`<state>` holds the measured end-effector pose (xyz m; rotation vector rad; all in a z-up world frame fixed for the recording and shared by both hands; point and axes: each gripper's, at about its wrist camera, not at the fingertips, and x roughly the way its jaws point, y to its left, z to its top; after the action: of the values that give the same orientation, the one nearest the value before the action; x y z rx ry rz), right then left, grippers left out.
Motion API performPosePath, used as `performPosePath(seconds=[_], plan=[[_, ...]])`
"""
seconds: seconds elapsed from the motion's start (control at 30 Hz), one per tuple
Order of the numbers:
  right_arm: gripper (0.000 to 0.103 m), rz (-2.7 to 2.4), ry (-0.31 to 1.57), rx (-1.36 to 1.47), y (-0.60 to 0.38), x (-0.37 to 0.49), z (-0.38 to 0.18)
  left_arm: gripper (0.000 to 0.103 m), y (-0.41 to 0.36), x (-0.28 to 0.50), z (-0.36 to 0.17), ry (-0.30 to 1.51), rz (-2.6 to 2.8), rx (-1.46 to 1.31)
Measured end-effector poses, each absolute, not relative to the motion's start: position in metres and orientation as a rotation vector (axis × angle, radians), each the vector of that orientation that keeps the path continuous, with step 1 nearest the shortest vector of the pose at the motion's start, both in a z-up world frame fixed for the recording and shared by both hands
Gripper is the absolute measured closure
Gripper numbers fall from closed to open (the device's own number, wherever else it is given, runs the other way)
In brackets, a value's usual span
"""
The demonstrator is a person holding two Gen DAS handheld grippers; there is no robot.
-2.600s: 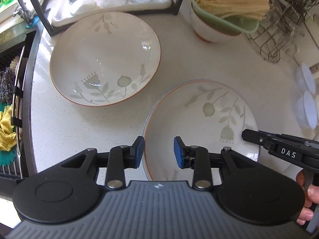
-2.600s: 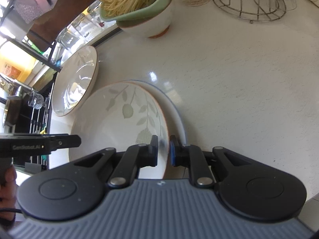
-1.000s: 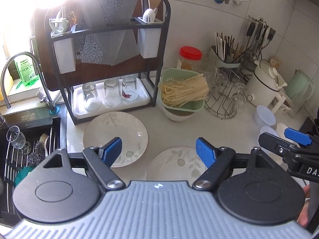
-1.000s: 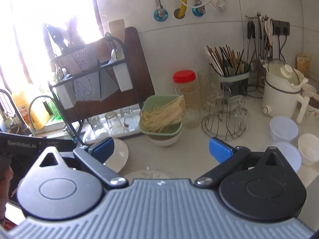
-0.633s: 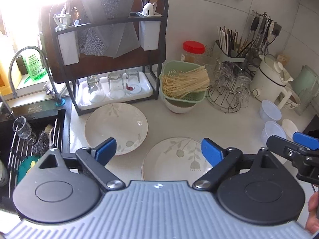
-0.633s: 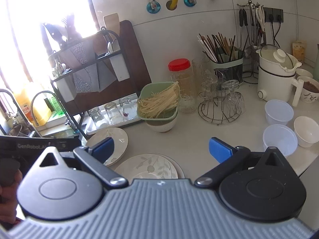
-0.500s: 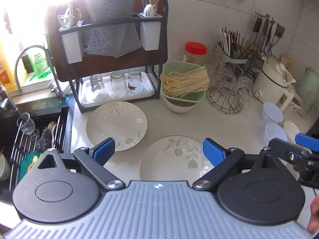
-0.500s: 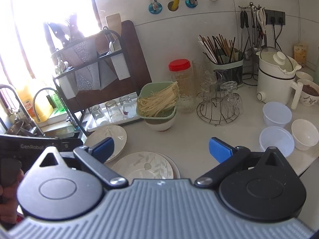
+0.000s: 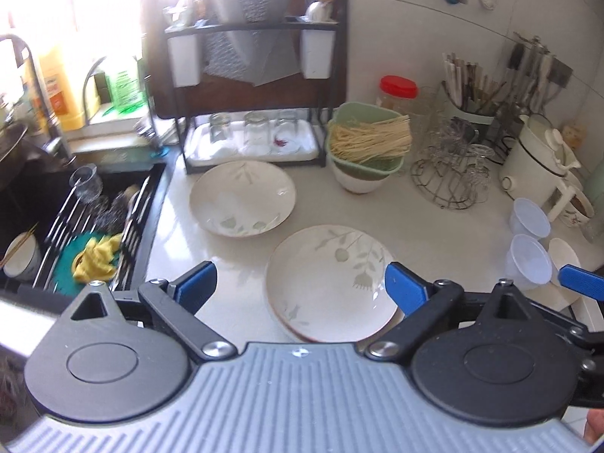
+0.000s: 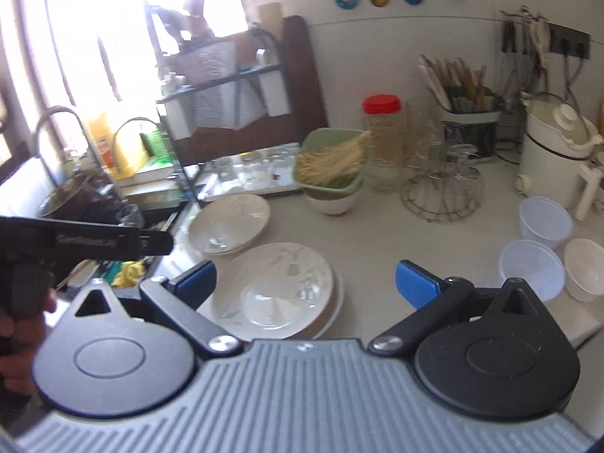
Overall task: Organize plates and bowls
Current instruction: 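Move both grippers toward the second leaf-pattern plate by the glass rack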
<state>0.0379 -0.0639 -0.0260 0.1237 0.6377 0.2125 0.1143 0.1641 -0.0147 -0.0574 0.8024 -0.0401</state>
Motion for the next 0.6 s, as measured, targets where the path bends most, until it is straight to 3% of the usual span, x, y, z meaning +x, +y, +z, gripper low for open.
performPosePath(seconds=[0.6], plan=[[0.001,0.337,0.639,0.16,-0.061,0.051,-0.064,0.005,0.197,0.111,-0.058,0.827,0.094,-0.136]])
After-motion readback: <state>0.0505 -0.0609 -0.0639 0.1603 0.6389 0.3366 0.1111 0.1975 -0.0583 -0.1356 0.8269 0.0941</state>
